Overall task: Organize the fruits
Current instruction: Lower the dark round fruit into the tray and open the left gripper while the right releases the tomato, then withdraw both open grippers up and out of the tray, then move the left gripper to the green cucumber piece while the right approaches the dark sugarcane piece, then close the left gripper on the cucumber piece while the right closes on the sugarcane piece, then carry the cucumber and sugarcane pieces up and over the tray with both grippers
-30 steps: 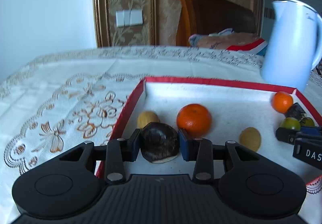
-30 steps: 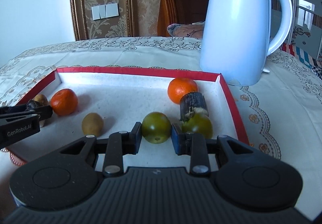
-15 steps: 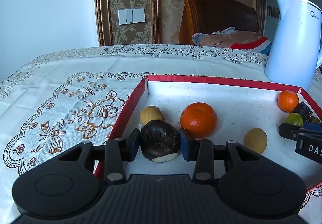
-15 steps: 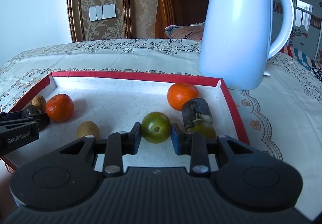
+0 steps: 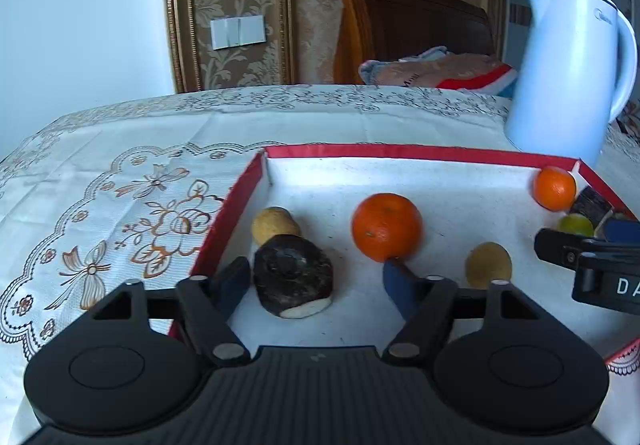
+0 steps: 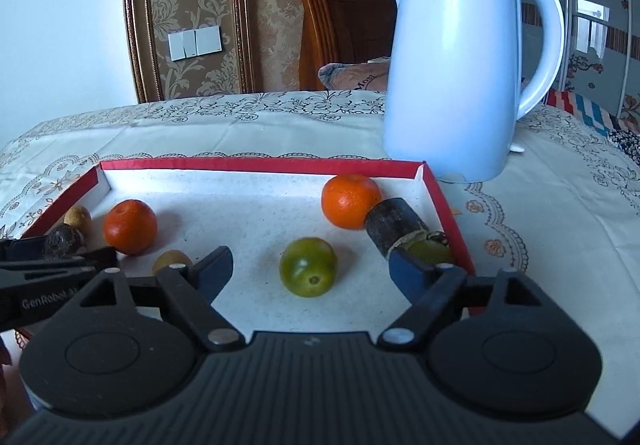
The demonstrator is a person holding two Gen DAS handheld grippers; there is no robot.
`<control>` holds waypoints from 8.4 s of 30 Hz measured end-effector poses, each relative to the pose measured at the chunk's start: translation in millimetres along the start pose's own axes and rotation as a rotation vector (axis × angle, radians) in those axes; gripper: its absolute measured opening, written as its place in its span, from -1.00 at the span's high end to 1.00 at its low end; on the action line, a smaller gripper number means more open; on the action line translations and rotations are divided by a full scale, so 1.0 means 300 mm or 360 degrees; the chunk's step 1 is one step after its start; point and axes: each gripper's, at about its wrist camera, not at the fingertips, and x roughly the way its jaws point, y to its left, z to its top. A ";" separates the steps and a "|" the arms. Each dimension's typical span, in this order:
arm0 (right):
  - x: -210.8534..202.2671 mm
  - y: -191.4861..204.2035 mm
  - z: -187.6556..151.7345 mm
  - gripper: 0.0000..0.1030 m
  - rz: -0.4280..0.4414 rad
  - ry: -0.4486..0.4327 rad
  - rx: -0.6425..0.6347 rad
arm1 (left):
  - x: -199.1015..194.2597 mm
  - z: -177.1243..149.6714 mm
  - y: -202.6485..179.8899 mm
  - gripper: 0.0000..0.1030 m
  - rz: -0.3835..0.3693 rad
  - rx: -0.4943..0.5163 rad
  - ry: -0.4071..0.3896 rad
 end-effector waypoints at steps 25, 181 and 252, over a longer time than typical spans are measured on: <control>-0.065 -0.009 -0.039 -1.00 0.0066 -0.0052 0.0017 | -0.057 -0.028 0.028 -0.49 -0.0036 -0.0018 -0.0035; -0.324 0.007 -0.231 -0.28 0.0196 0.0083 -0.0258 | -0.284 -0.188 -0.054 0.22 -0.0409 0.0373 -0.0022; -0.345 -0.025 -0.112 0.32 0.0078 -0.0187 -0.0101 | -0.264 -0.054 -0.028 0.22 -0.0232 0.0113 -0.0188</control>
